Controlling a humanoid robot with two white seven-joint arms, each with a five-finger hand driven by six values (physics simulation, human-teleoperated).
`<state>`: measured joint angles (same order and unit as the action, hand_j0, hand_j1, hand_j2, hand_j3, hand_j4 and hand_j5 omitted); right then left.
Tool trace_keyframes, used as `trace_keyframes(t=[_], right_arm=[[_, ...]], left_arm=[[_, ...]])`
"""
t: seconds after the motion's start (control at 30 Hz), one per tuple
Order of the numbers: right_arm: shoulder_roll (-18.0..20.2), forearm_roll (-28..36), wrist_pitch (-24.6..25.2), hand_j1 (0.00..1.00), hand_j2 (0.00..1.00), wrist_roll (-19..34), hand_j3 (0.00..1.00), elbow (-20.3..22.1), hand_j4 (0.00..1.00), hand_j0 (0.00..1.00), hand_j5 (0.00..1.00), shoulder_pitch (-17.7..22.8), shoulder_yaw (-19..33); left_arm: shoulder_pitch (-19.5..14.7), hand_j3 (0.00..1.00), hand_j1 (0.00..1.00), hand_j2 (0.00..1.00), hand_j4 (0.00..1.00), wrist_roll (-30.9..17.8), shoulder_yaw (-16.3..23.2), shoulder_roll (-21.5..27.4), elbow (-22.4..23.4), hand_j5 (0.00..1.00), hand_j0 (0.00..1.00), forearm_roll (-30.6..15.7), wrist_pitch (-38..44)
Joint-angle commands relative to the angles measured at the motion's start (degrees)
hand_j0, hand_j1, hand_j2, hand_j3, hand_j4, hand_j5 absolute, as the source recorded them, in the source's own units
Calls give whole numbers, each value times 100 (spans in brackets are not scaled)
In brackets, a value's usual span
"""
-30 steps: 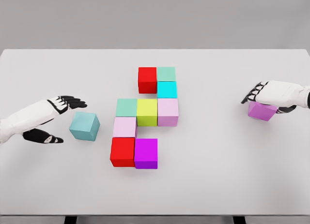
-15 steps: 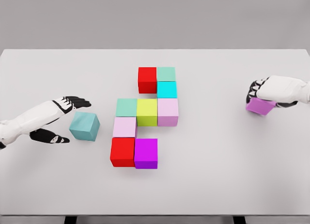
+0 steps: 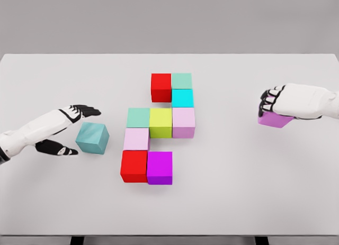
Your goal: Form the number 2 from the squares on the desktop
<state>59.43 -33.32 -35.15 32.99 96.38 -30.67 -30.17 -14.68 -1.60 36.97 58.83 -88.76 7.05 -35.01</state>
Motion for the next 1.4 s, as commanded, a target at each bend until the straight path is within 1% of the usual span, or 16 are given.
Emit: trace_keyframes(t=[0.0,0.07,0.2,0.3,0.37,0.43,0.53,0.57,0.6,0.7,0.73,0.87,1.0,1.13,1.2,1.37], right_arm=[[437,273,15,58,58,-21,58,355,58,58,58,0,-138],[614,414,15,58,58,-21,58,478,58,58,58,9,-244],[587,423,15,58,58,-21,58,487,58,58,58,26,-253],[526,423,15,58,58,-12,58,487,58,58,58,26,-209],[587,475,15,58,58,-30,58,487,58,58,58,-26,-402],[666,668,15,58,58,-30,58,487,58,58,58,-158,-630],[649,888,15,58,58,-30,58,487,58,58,58,-316,-938],[640,1038,15,58,58,-39,58,487,58,58,58,-474,-1157],[605,1125,15,58,58,-39,58,487,58,58,58,-553,-1272],[526,1231,15,58,58,-39,58,496,58,58,58,-571,-1316],[438,1284,15,58,58,-39,58,496,58,58,58,-562,-1342],[139,1328,15,58,58,-47,58,496,58,58,58,-571,-1430],[-54,1363,15,58,58,-47,58,496,58,58,58,-606,-1448],[-204,1363,15,58,58,-47,58,505,58,58,58,-642,-1641],[-388,1363,15,58,58,-39,58,496,58,58,58,-633,-1782],[-599,1363,15,58,58,-39,58,496,58,58,58,-633,-1791]], left_arm=[[0,100,100,100,100,2,3,5,61,100,100,-37,1],[-9,100,100,100,100,2,3,5,113,100,100,-37,1],[-18,100,100,100,100,2,30,-30,157,100,100,-37,1],[-211,100,100,100,100,2,188,-135,298,100,100,-28,1],[-413,100,100,100,100,2,381,-205,395,100,100,-28,1],[-413,100,100,100,100,2,390,-232,404,100,100,-28,1],[-404,100,100,100,100,2,399,-232,395,100,100,-19,1],[-404,100,100,100,100,2,399,-232,395,100,100,-19,1],[-404,100,100,100,100,2,399,-232,386,100,100,-19,1],[-404,100,100,100,100,2,399,-232,351,100,100,7,1],[-413,100,100,100,100,2,399,-232,342,100,100,42,1],[-439,100,100,100,100,-7,399,-241,333,100,100,42,1],[-448,100,100,100,100,-42,399,-311,333,100,100,95,1],[-448,100,100,100,100,-42,408,-390,342,100,100,139,1],[-448,100,100,100,100,-42,408,-451,342,100,100,201,1],[-457,100,100,100,100,-78,408,-513,342,100,100,280,1]])
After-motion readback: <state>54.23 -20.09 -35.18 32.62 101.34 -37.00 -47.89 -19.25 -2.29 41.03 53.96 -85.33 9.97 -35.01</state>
